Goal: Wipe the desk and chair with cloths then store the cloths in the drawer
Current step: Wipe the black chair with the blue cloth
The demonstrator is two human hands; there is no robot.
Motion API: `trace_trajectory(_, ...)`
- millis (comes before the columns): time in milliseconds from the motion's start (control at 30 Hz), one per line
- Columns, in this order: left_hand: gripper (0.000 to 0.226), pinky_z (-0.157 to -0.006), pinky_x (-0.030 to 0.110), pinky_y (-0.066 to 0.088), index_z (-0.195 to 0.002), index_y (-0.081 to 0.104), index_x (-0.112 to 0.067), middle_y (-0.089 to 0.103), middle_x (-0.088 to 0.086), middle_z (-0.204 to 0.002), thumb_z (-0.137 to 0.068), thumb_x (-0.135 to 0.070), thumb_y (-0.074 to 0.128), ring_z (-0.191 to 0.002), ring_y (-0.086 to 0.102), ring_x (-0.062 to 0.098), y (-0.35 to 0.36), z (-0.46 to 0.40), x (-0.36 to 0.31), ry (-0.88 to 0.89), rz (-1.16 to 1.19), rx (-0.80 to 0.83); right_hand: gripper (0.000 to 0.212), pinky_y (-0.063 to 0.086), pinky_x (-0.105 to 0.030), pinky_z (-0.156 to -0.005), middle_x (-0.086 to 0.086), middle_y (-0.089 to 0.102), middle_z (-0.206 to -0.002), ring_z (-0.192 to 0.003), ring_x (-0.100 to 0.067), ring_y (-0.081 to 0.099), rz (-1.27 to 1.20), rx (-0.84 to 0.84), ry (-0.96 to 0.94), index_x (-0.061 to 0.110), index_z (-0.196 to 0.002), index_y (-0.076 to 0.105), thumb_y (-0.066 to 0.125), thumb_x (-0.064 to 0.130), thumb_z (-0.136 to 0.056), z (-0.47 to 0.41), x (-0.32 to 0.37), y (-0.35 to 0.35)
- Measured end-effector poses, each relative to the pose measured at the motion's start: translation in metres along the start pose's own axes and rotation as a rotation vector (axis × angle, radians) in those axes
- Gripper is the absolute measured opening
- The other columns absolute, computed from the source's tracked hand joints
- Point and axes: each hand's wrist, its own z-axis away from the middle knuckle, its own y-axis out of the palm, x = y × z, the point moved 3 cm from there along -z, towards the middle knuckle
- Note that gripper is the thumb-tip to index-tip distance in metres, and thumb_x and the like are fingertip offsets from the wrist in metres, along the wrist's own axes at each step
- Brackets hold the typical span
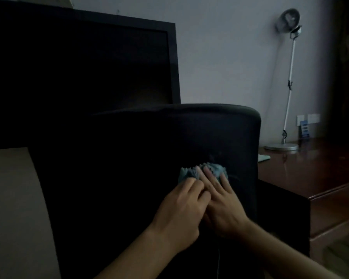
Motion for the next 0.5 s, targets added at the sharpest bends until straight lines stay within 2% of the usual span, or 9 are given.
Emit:
trace_trajectory(67,0.042,-0.088,0.033,0.050,-0.102,0.067,-0.013,0.062,0.008,-0.101,-0.064,-0.014,0.049,-0.099,0.057,0.027,-0.006,-0.015,0.007,0.025,0.014,-0.107,0.059,0.009,-0.048,-0.120,-0.008,0.011,-0.162,-0.152,-0.025,0.006,0.010,-0.047,-0.078,0.014,-0.144,0.036,0.045,0.039,-0.091,-0.023,-0.024,-0.016)
trace_trajectory(100,0.045,-0.090,0.035,0.048,-0.104,0.067,-0.010,0.062,0.010,-0.103,-0.066,-0.013,0.044,-0.101,0.057,0.030,-0.018,-0.029,0.011,0.024,0.004,-0.183,0.055,0.010,-0.049,-0.120,-0.009,0.016,-0.160,-0.151,-0.025,0.009,-0.001,-0.095,-0.054,0.012,-0.141,0.039,0.045,0.036,-0.092,-0.042,-0.038,-0.027)
trace_trajectory(167,0.045,-0.092,0.037,0.046,-0.106,0.067,-0.007,0.061,0.013,-0.105,-0.068,-0.008,0.042,-0.103,0.054,0.031,-0.045,-0.061,0.020,0.001,-0.049,-0.301,0.056,0.011,-0.052,-0.121,-0.011,0.018,-0.158,-0.150,-0.025,0.011,-0.011,-0.193,0.062,0.010,-0.145,0.032,0.042,0.034,-0.095,-0.076,-0.061,-0.042)
trace_trajectory(233,0.039,-0.088,0.033,0.047,-0.105,0.068,-0.008,0.061,0.011,-0.105,-0.069,-0.005,0.053,-0.102,0.055,0.029,-0.056,-0.080,0.020,-0.043,-0.089,-0.328,0.064,0.010,-0.053,-0.121,-0.011,0.013,-0.159,-0.150,-0.027,0.006,-0.024,-0.244,0.180,0.011,-0.153,0.017,0.041,0.033,-0.098,-0.085,-0.063,-0.040)
trace_trajectory(300,0.043,-0.082,0.026,0.042,-0.104,0.070,-0.011,0.063,0.009,-0.105,-0.061,-0.010,0.068,-0.099,0.058,0.026,-0.036,-0.072,0.011,-0.057,-0.138,-0.250,0.069,0.006,-0.053,-0.122,-0.012,0.008,-0.161,-0.151,-0.031,0.002,-0.059,-0.222,0.242,0.012,-0.154,0.011,0.042,0.035,-0.097,-0.058,-0.042,-0.019)
trace_trajectory(333,0.042,-0.081,0.024,0.041,-0.102,0.071,-0.014,0.064,0.008,-0.104,-0.060,-0.015,0.067,-0.097,0.059,0.025,-0.019,-0.056,0.002,-0.036,-0.170,-0.198,0.072,0.004,-0.052,-0.122,-0.013,0.004,-0.162,-0.151,-0.032,0.002,-0.076,-0.176,0.247,0.013,-0.155,0.009,0.042,0.038,-0.096,-0.033,-0.026,-0.006)
trace_trajectory(367,0.038,-0.083,0.025,0.041,-0.099,0.071,-0.016,0.066,0.008,-0.102,-0.064,-0.020,0.059,-0.095,0.060,0.024,-0.001,-0.037,-0.009,0.012,-0.208,-0.124,0.075,0.002,-0.050,-0.122,-0.013,-0.001,-0.163,-0.152,-0.031,0.001,-0.085,-0.110,0.232,0.015,-0.156,0.006,0.041,0.042,-0.095,-0.006,-0.010,0.005)
trace_trajectory(433,0.045,-0.097,0.030,0.041,-0.099,0.070,-0.017,0.066,0.008,-0.100,-0.072,-0.020,0.034,-0.098,0.061,0.025,0.027,0.000,-0.026,0.115,-0.241,0.056,0.079,0.000,-0.045,-0.123,-0.007,-0.008,-0.165,-0.152,-0.027,-0.001,-0.085,0.018,0.162,0.018,-0.157,0.003,0.039,0.046,-0.093,0.039,0.012,0.015)
trace_trajectory(500,0.051,-0.103,0.035,0.044,-0.103,0.069,-0.015,0.066,0.010,-0.101,-0.073,-0.017,0.027,-0.101,0.061,0.027,0.027,0.003,-0.023,0.131,-0.254,0.115,0.073,0.004,-0.047,-0.122,-0.008,-0.001,-0.165,-0.152,-0.026,0.003,-0.088,0.039,0.052,0.016,-0.156,0.016,0.041,0.043,-0.092,0.039,0.000,0.009)
